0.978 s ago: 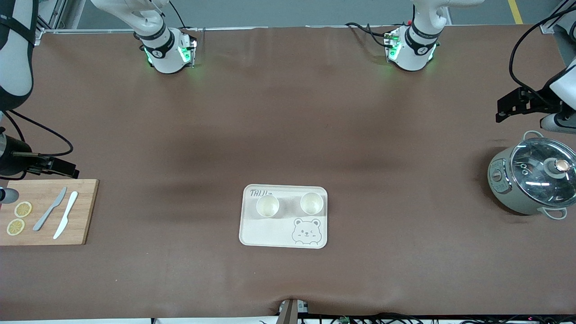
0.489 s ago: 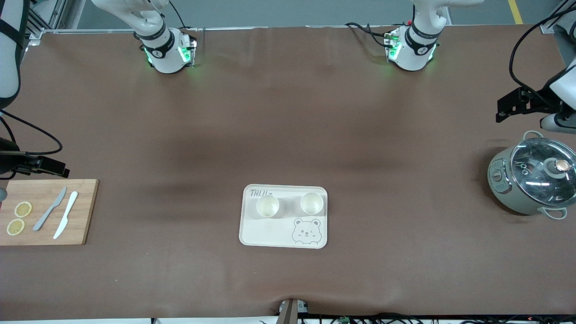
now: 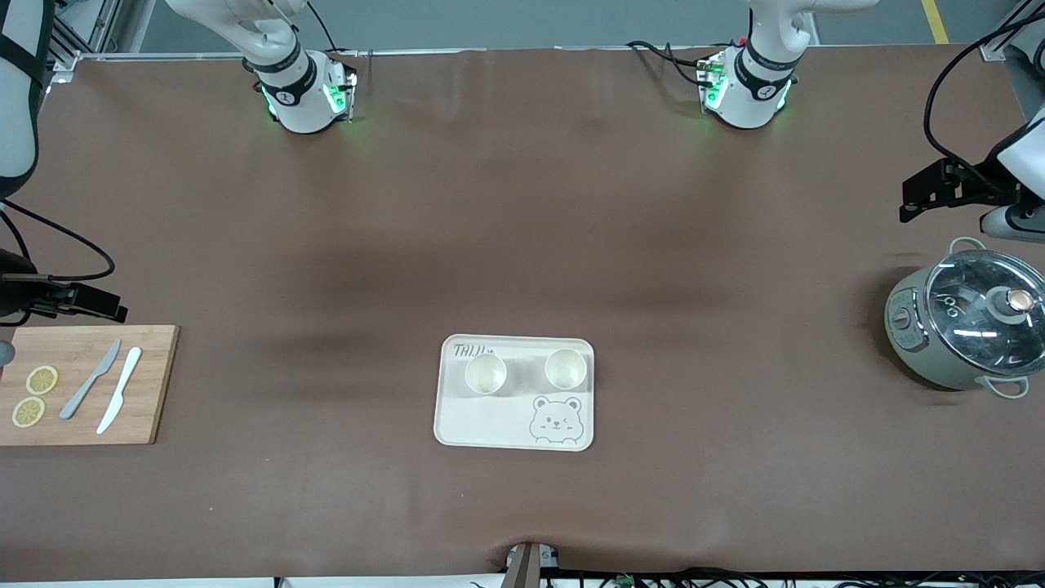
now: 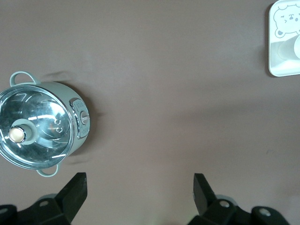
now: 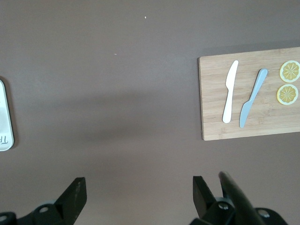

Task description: Place white IKEA cup upright on tray with both arms

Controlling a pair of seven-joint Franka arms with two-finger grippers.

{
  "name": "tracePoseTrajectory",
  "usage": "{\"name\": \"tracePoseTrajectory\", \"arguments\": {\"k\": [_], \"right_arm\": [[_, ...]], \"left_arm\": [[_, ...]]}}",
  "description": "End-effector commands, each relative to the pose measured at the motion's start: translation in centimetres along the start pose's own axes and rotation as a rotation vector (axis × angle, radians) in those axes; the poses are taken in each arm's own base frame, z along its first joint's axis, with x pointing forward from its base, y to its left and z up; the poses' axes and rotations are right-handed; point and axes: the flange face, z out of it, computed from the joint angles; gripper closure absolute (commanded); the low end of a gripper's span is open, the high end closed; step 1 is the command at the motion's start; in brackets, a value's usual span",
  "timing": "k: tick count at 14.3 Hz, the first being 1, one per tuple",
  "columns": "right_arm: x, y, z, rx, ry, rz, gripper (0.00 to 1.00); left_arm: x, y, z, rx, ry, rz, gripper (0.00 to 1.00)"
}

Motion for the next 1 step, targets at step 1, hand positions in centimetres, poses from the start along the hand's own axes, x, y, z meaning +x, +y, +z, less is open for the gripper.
{"name": "tracePoseTrajectory", "arguments": {"k": [1], "right_arm": [[0.10, 0.29, -0.35, -0.002, 0.012, -0.012, 0.00]], "left_arm": [[-0.22, 0.03, -0.46, 0.015, -0.008, 0.006, 0.00]]}}
